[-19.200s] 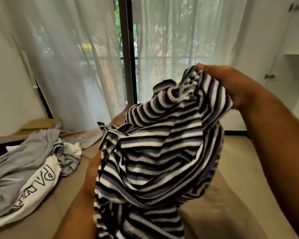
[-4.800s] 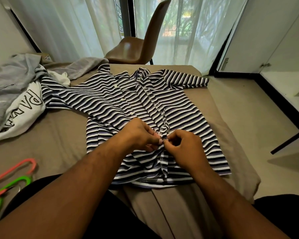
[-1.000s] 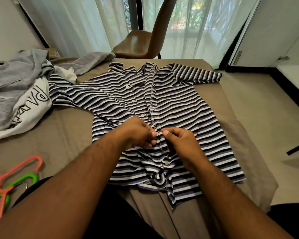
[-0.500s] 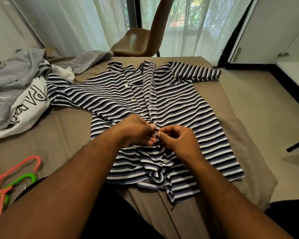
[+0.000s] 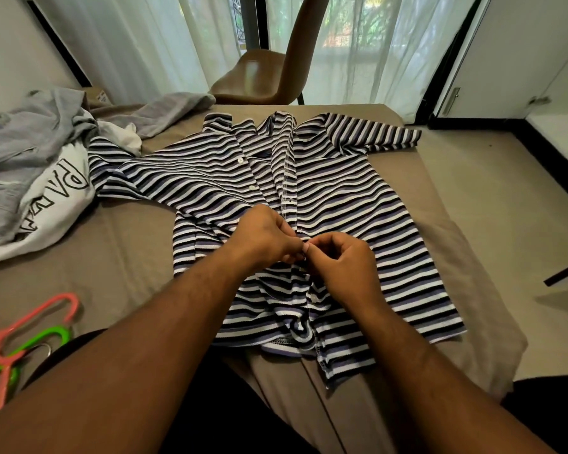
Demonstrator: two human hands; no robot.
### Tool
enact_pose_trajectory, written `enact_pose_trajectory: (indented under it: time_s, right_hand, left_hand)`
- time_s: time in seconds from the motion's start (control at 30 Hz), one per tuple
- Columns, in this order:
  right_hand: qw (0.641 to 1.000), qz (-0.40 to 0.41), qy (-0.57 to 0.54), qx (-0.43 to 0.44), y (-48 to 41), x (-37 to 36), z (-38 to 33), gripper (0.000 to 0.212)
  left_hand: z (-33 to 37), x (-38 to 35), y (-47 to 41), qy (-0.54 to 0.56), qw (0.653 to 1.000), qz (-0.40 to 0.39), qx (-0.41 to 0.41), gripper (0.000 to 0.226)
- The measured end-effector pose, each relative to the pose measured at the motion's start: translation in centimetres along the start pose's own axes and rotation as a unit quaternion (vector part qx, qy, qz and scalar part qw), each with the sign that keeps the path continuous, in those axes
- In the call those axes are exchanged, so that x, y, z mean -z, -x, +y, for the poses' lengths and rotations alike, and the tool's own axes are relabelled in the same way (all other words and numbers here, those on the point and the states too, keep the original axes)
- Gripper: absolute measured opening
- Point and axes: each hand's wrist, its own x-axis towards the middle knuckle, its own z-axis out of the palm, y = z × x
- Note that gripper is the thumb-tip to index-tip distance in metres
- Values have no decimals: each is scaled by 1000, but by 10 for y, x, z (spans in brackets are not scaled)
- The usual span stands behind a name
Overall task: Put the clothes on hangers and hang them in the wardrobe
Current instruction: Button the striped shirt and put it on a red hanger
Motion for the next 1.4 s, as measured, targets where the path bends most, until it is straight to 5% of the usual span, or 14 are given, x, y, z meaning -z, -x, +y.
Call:
enact_pose_trajectory:
  time_s: [0.13, 0.3, 0.43, 0.57, 0.77, 0.97, 1.27, 1.4]
  right_hand:
    - [986, -31, -143, -78, -2, 0, -4, 9]
    - [888, -83, -368, -263, -8, 6, -13, 10]
    - [836, -138, -401, -348, -10, 15, -14, 11]
    - [867, -188, -320, -333, -11, 17, -10, 12]
    - [950, -158, -153, -221, -3, 3, -10, 18]
    - [972, -118, -91, -183, 2, -3, -8, 17]
    - [988, -42, -98, -108, -10, -4, -22, 14]
    - [991, -38, -92, -93, -40, -18, -38, 14]
  left_hand:
    - [1, -1, 0, 39, 999, -14, 3, 10]
    - [2, 2, -1, 138, 988, -63, 27, 6]
    - [0, 9, 0, 141, 983, -120, 17, 6]
    - [-6, 11, -1, 96, 986, -133, 37, 14]
    - [-17, 11, -4, -44, 986, -142, 81, 13]
    - [-13, 13, -6, -116, 977, -148, 98, 14]
    - [-22, 40, -42, -117, 988, 102, 10, 4]
    - [-24, 32, -48, -93, 990, 105, -17, 15]
